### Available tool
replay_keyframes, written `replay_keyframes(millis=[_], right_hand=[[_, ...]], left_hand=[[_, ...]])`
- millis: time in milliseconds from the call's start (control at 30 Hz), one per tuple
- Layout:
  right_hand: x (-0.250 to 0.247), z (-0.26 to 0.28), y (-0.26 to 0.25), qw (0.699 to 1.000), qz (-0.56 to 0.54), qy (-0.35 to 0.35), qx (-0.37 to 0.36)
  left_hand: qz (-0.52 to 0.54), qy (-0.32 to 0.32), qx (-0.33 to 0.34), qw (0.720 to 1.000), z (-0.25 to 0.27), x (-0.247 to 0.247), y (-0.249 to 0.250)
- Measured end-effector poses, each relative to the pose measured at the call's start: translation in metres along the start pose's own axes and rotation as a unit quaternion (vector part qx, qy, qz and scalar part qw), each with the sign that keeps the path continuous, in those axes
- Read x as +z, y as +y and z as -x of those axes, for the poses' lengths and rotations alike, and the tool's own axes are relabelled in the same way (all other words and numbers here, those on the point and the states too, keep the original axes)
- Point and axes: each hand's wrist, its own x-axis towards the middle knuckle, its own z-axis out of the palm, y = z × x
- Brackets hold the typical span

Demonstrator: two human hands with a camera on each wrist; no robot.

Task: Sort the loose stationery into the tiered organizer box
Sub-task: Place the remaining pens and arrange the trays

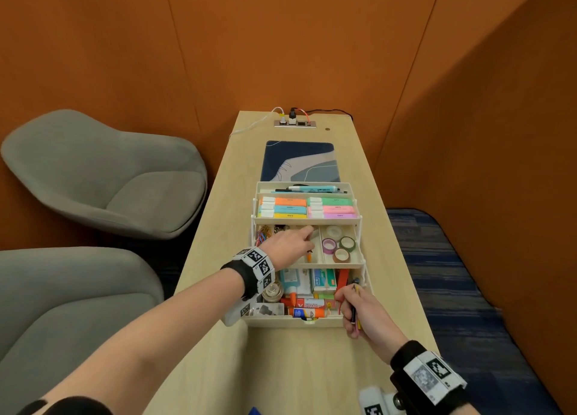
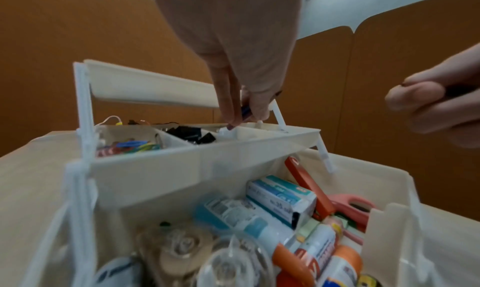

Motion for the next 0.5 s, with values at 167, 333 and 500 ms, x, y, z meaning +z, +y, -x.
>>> replay_keyframes(millis=[167, 333, 500], right_hand=[[0.001, -0.002, 0.002, 1.0, 0.002, -0.003, -0.001], [0.004, -0.005, 0.004, 1.0, 0.009, 0.0, 0.004], [0.002, -0.005, 0.0, 1.0, 0.008, -0.004, 0.003]], left_hand=[[0.041, -0.029, -0.027, 0.998, 0.003, 0.008, -0.006], [0.025, -0.025, -0.023, 0.999, 0.004, 0.011, -0.005], [0.115, -0.035, -0.054, 0.991, 0.005, -0.003, -0.009]])
